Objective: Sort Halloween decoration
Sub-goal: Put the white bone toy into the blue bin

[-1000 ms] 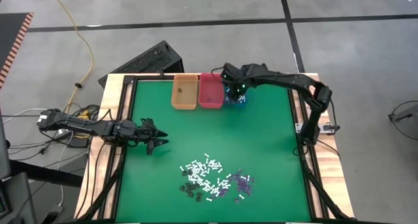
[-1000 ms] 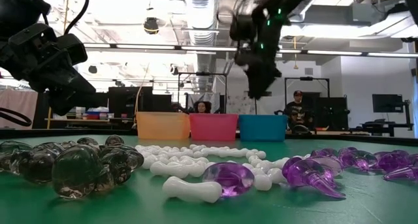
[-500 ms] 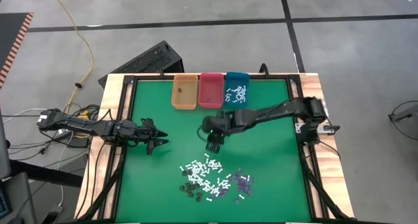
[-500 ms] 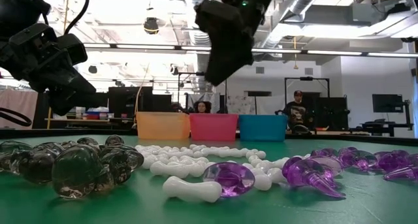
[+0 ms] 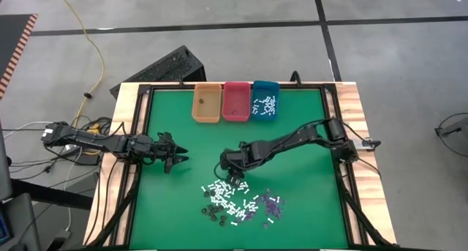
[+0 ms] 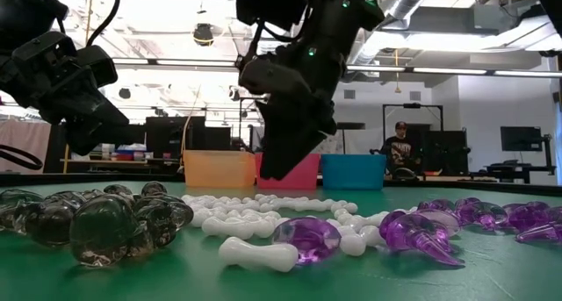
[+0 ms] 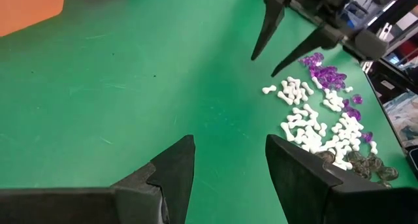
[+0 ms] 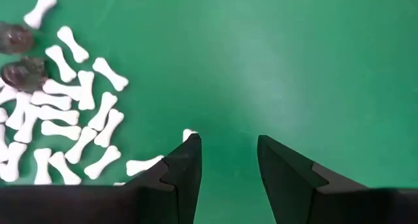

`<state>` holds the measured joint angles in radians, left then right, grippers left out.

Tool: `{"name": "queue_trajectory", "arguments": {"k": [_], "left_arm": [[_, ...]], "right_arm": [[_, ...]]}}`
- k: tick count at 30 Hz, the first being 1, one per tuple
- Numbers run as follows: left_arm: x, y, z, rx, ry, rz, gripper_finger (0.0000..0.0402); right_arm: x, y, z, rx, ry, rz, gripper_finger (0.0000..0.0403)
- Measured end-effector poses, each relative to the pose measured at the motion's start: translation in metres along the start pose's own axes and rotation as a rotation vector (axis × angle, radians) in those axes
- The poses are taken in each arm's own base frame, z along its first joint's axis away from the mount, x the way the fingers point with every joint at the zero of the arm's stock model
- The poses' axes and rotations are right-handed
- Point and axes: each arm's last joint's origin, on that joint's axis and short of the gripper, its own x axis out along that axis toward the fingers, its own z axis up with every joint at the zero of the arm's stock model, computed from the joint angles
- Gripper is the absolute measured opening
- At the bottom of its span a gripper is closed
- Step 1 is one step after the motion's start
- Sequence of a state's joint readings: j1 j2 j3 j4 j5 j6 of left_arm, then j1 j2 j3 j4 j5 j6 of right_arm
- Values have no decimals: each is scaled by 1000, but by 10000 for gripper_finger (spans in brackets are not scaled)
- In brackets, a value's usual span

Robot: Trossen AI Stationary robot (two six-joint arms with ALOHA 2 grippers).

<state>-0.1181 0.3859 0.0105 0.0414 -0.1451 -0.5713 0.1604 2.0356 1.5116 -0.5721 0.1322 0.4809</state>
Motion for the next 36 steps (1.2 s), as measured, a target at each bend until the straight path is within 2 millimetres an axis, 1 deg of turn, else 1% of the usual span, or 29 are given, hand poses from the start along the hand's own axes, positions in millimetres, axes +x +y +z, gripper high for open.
{"name": "queue_trajectory", "arguments": {"k": [8, 12, 13, 14, 19, 23, 26, 28, 31, 33, 35, 36], "left_arm": [[0, 0, 0, -1, 0, 0, 179], [0, 0, 0, -1, 0, 1, 179], [0, 0, 0, -1, 0, 0, 179], [0, 0, 0, -1, 0, 0, 179], [0, 0, 0, -1, 1, -1, 179], [0, 0, 0, -1, 2, -2, 179], [0, 0, 0, -1, 2, -2, 179], [0, 0, 0, -1, 2, -2, 179], [0, 0, 0, -1, 3, -3, 179], [0, 0, 0, -1, 2, -3, 179], [0, 0, 0, 0, 3, -3, 179], [0, 0, 0, 0, 2, -2, 179]], "right_arm": [[0, 4, -1, 8, -3, 7, 177], [13, 10, -8, -9, 23, 14, 177], [21, 12, -12, -19, 40, 13, 177], [24, 14, -12, -19, 36, 21, 177], [32, 16, -15, -20, 50, 19, 176], [32, 14, -17, -19, 70, 8, 158], [23, 12, -15, -50, 66, 14, 143], [12, 9, -13, -49, 74, 18, 137], [-19, -1, -13, -85, 125, -23, 136], [-40, -9, -16, -129, 155, -86, 137], [-55, -22, -22, -169, 185, -127, 139], [-58, -30, -27, -175, 197, -133, 140]]}}
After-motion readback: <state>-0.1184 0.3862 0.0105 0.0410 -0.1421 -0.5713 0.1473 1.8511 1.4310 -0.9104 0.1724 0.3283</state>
